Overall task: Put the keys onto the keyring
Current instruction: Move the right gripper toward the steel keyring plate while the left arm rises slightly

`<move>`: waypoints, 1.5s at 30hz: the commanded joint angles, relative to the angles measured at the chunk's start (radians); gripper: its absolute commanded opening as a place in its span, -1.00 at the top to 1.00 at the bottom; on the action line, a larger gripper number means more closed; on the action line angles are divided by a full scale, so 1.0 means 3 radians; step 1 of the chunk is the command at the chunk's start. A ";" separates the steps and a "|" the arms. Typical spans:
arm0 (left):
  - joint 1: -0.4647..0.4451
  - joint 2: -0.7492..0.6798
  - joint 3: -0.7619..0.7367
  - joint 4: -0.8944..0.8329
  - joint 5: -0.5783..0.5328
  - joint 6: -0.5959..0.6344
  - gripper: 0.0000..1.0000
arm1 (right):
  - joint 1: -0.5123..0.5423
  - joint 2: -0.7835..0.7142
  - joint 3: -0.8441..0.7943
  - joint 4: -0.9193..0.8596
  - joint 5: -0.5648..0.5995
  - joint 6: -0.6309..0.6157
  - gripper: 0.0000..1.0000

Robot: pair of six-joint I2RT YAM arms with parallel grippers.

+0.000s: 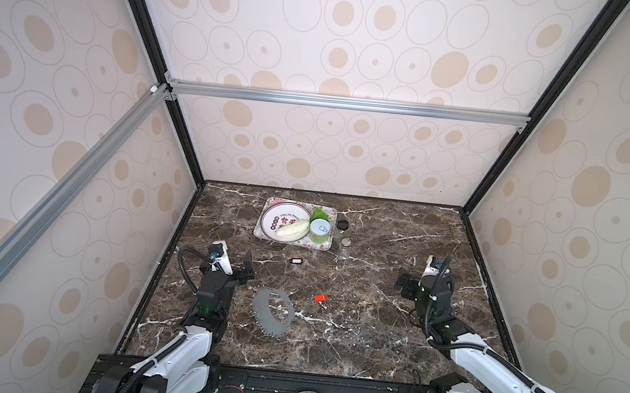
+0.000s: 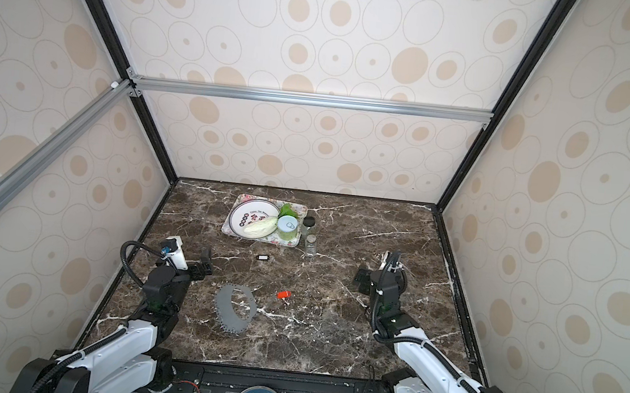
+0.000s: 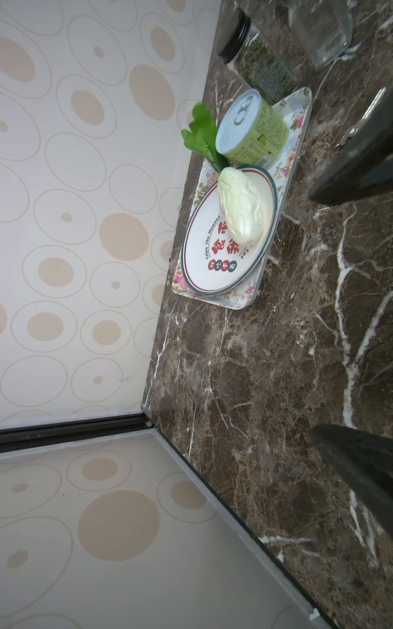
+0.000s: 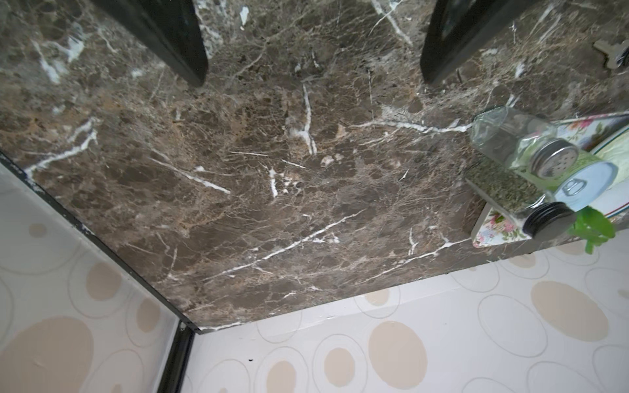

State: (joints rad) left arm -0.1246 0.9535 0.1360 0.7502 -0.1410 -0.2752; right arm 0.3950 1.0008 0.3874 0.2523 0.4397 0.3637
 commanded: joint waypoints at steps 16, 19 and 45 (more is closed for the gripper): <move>-0.0004 0.0634 0.0545 0.0000 0.0016 -0.0024 -0.99 | 0.1363 0.0344 0.0623 0.0212 0.0573 -0.1007 -0.99; -0.0004 0.0713 0.0608 -0.0021 0.0036 -0.0004 -0.99 | 0.1416 0.0236 0.0432 0.0533 0.0197 -0.1197 -0.99; -0.0004 0.0037 0.0075 0.0257 -0.0167 -0.0162 -0.99 | 0.1925 0.0169 0.0527 -0.0404 -0.0734 -0.0897 -0.99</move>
State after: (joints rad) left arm -0.1246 1.0058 0.1795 0.7849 -0.1635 -0.2905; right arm 0.9146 0.9958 0.5041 0.2188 0.2165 0.0895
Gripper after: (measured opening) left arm 0.996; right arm 0.997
